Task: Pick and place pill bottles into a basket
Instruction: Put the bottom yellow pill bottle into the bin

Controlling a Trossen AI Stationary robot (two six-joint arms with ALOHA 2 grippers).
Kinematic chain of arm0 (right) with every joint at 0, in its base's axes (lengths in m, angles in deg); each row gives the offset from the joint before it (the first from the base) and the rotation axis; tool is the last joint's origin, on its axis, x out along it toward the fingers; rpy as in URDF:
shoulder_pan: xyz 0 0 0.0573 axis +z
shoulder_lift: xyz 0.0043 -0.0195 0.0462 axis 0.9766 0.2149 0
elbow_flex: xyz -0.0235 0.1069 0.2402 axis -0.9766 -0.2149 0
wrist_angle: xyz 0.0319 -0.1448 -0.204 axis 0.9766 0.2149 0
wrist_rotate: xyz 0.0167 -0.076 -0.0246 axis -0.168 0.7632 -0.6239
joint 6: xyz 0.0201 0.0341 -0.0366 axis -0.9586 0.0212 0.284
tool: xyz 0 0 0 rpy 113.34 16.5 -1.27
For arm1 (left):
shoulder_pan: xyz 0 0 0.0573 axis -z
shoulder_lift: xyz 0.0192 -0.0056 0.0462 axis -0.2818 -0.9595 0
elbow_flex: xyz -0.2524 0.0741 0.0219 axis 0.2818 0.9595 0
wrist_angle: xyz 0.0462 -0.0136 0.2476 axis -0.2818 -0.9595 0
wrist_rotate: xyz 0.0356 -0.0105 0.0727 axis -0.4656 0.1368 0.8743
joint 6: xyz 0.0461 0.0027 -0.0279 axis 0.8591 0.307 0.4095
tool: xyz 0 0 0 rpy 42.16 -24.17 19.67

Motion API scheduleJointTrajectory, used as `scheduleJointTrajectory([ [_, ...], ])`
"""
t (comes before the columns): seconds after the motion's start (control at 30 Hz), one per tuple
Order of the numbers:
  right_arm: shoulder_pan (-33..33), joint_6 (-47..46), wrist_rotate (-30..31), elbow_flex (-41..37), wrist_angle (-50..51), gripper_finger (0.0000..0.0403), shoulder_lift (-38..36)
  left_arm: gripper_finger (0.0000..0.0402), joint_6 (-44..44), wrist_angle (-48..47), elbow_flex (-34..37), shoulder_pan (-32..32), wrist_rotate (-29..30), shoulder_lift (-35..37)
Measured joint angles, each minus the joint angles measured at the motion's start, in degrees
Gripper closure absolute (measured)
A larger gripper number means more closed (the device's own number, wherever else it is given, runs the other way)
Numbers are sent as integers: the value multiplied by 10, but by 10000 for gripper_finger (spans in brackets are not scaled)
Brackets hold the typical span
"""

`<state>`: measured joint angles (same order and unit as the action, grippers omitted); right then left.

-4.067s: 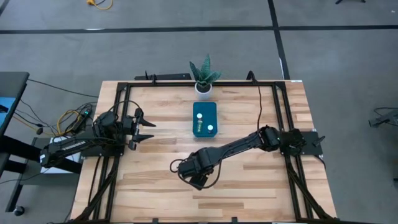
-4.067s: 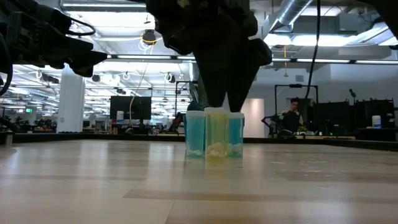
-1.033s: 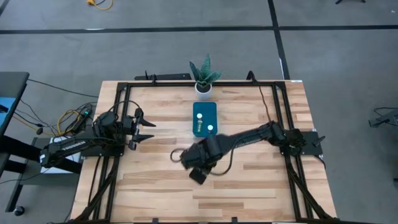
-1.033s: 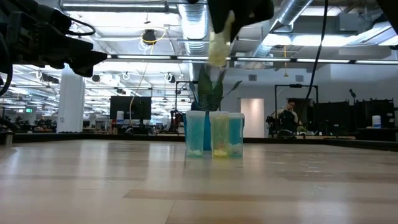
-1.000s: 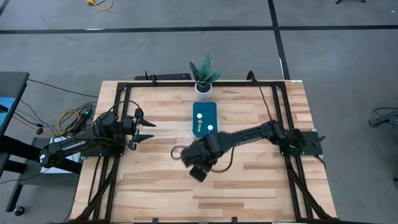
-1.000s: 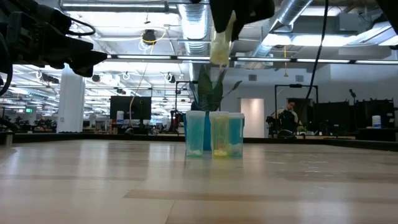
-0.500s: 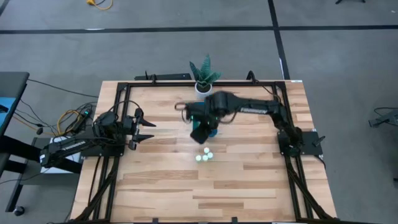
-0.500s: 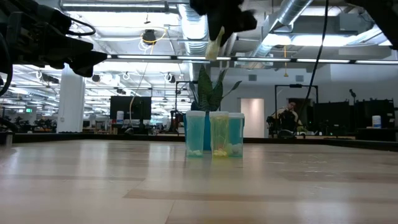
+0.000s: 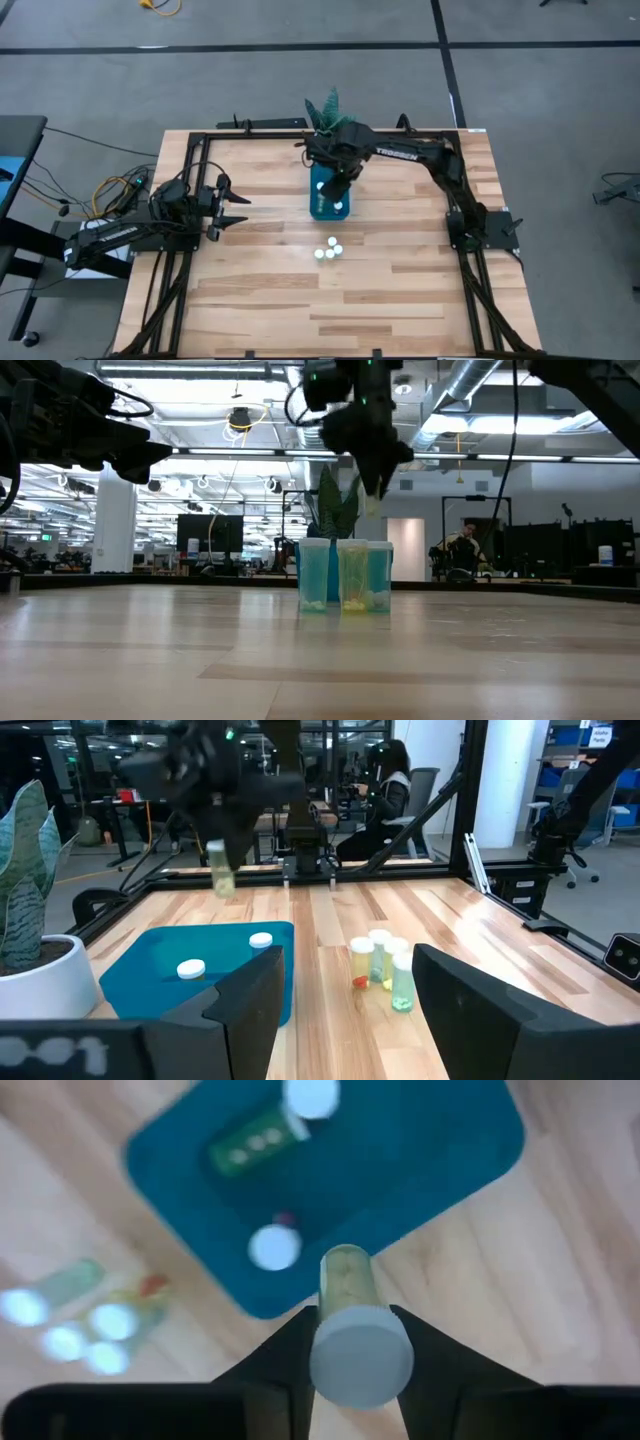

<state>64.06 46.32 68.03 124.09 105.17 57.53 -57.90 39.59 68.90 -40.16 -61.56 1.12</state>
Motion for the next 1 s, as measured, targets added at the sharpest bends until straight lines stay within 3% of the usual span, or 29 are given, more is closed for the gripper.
scheduleJointTrajectory([
  [0.2, -10, 57, 10, -56, -61, 304, 1, 189, 0, 0, 0, 0, 0, 0],
  [1.0, -30, 172, 40, -142, -193, 297, 1, 189, 0, 0, 0, 0, 0, 0],
])
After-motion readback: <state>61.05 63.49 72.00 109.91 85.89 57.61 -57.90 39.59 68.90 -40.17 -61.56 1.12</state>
